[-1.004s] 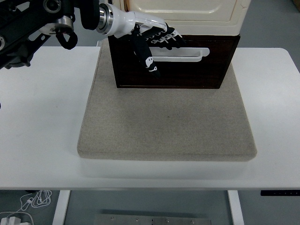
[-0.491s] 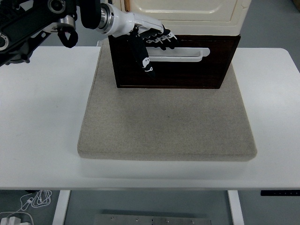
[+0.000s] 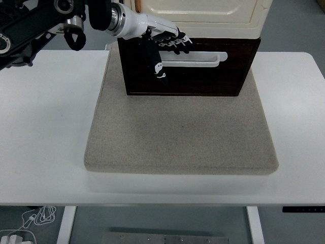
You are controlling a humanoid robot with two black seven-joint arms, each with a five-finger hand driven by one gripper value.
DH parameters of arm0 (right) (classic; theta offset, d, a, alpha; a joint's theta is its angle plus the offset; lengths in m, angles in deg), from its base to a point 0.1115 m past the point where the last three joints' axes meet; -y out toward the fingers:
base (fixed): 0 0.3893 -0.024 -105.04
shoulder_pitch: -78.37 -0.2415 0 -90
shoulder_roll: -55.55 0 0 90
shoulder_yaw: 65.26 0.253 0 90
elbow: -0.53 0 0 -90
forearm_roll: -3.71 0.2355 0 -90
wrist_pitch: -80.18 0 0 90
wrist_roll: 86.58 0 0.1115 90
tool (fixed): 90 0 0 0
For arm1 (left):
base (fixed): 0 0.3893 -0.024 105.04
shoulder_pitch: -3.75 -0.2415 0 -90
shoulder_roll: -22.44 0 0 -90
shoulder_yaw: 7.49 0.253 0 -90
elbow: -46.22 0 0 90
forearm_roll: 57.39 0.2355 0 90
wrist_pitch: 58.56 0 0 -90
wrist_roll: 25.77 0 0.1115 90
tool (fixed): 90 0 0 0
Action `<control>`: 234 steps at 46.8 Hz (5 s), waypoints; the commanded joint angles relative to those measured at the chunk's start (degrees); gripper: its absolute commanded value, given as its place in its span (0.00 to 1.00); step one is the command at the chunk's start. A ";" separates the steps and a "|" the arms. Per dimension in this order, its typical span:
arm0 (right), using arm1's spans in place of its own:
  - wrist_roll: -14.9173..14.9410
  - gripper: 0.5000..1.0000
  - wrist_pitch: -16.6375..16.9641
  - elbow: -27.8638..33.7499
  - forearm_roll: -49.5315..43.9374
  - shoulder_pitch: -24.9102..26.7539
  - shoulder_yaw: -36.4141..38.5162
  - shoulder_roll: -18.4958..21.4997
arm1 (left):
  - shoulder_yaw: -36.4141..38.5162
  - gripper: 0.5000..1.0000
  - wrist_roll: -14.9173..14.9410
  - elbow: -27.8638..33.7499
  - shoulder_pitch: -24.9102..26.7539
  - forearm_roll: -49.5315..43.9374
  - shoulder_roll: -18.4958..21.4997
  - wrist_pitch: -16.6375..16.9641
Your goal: Open the drawer under the combination cabinet
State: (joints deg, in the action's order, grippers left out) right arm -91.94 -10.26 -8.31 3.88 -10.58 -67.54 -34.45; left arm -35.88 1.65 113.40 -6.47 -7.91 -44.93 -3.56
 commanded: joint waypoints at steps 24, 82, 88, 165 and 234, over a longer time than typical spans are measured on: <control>0.00 0.86 0.00 -0.04 0.00 0.00 0.00 0.00 | 1.23 1.00 0.09 -0.29 0.02 -0.09 -1.98 1.16; 0.00 0.86 0.00 -0.04 0.00 0.00 0.00 0.00 | 2.02 1.00 0.00 -3.46 -0.24 0.00 -4.71 3.89; 0.00 0.86 0.00 -0.04 0.00 0.00 0.00 0.00 | 2.20 1.00 0.00 -3.55 -0.24 0.00 -4.80 3.89; 0.00 0.86 0.00 0.05 0.00 0.00 0.00 0.00 | 3.17 1.00 -0.09 -2.67 -0.24 -1.32 -4.71 1.16; 0.00 0.86 0.00 -0.04 0.00 0.00 0.00 0.00 | 2.64 1.00 -0.09 1.02 -0.68 -2.02 -3.92 0.98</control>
State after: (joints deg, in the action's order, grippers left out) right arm -91.95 -10.26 -8.34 3.88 -10.57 -67.54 -34.45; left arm -33.31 1.52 114.51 -6.94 -10.00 -48.87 -2.88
